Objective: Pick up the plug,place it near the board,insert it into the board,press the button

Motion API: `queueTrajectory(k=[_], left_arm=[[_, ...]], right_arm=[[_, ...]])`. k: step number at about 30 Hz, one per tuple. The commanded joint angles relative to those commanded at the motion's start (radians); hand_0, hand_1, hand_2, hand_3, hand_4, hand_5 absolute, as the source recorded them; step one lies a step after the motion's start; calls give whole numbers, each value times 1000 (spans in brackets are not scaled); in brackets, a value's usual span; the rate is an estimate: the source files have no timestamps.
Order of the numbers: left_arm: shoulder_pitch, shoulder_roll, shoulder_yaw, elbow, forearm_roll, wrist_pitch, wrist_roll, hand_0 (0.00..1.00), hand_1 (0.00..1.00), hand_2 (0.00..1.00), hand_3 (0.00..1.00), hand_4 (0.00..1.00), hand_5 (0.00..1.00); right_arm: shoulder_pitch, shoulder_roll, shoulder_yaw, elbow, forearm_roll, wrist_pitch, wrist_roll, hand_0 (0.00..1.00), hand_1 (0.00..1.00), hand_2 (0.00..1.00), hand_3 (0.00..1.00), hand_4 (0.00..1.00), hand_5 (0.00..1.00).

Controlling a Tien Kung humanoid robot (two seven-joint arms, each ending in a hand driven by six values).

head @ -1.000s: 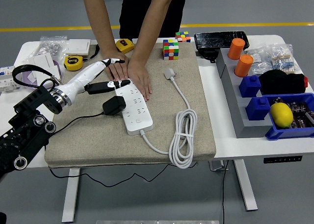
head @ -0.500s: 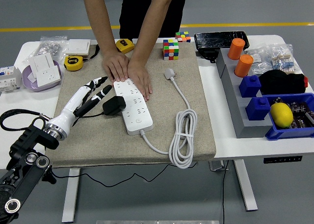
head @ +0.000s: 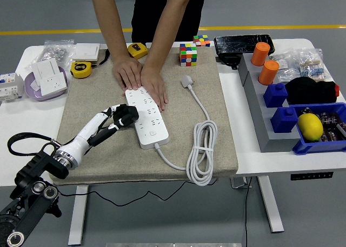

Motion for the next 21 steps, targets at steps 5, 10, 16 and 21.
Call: queueTrajectory(k=[5,10,16,21], left_arm=[[-24,5,31,32,12,-5,-2,998,998,948,921,998,998],[-51,9,42,47,29,-4,-6,998,998,947,920,998,998],[-71,16,51,43,55,-1,-10,998,998,947,919,998,998],[-86,21,58,42,78,1,-12,998,996,944,918,998,998]], right_arm=[[0,0,-4,0,4,0,-1,996,946,870,849,998,884],[2,-1,-3,0,4,1,0,996,945,870,849,998,885],[3,-1,-2,0,3,1,0,996,945,869,849,998,888],[3,0,-3,0,4,1,0,995,944,869,848,998,888]])
